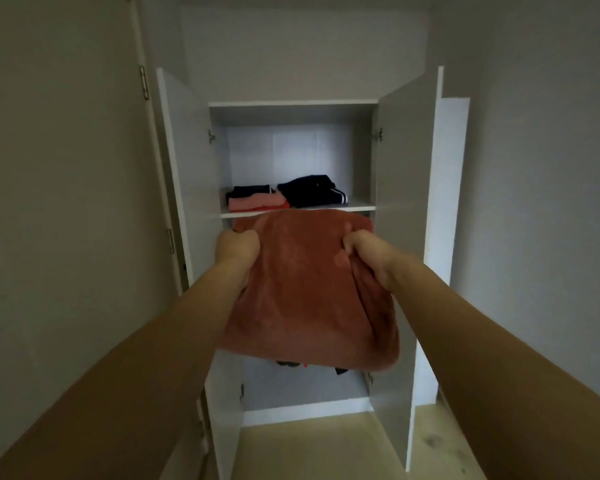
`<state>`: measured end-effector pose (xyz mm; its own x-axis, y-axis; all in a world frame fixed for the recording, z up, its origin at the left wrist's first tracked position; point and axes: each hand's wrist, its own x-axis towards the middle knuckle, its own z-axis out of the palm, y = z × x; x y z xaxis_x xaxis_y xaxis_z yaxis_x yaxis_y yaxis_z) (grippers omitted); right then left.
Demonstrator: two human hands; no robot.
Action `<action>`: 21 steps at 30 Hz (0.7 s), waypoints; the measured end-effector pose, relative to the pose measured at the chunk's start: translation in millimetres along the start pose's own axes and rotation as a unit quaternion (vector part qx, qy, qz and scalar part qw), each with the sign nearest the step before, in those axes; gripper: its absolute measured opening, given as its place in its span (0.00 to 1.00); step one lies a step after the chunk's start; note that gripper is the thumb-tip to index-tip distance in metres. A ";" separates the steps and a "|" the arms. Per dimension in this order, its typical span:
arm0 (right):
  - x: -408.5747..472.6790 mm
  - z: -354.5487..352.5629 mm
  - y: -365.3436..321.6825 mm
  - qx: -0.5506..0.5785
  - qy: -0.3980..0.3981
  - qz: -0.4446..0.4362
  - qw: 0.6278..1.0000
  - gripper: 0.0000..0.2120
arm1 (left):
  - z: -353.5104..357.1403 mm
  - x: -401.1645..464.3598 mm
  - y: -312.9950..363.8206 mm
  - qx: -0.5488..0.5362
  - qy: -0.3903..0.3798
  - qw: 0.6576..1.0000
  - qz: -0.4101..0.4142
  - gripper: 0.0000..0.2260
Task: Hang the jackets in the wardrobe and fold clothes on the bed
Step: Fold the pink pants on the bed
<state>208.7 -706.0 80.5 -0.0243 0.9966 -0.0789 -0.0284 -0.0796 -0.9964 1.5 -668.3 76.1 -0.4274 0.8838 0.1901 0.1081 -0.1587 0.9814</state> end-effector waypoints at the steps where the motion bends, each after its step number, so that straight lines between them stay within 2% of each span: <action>1: 28.2 1.5 -0.9 -0.008 -0.017 0.020 1.000 0.14 | 10.2 29.1 -3.6 0.005 0.003 1.000 -0.001 0.15; 5: 138.9 13.0 -19.3 -0.050 -0.037 0.060 0.996 0.11 | 48.7 145.1 -10.0 0.016 0.011 1.000 -0.010 0.16; 7: 196.6 17.0 -31.8 -0.055 0.001 0.027 0.998 0.15 | 70.9 199.6 -9.9 0.015 0.000 1.000 -0.002 0.11; 9: 251.8 18.2 -47.2 -0.057 0.037 -0.012 0.998 0.16 | 96.4 252.7 -7.3 0.001 -0.014 1.000 0.015 0.02; 11: 308.5 14.2 -58.6 -0.043 0.054 -0.060 0.996 0.09 | 126.3 306.7 -6.9 0.001 -0.022 0.999 0.024 0.04; 13: 368.4 8.8 -70.0 -0.041 0.065 -0.103 0.992 0.06 | 156.8 361.7 -3.9 0.016 -0.019 0.999 0.023 0.12; 16: 463.7 2.9 -87.4 -0.034 0.070 -0.139 0.987 0.14 | 199.0 442.3 3.5 0.016 -0.019 0.999 0.029 0.16; 21: 613.0 8.8 -128.3 -0.033 0.036 -0.151 0.987 0.14 | 249.5 572.7 12.4 0.017 0.027 0.999 0.039 0.16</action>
<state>188.6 -85.1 160.2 0.0464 0.9739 0.2220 0.0417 0.2201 -0.9746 -18.0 -54.3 190.2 -0.4644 0.8440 0.2683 0.1729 -0.2107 0.9621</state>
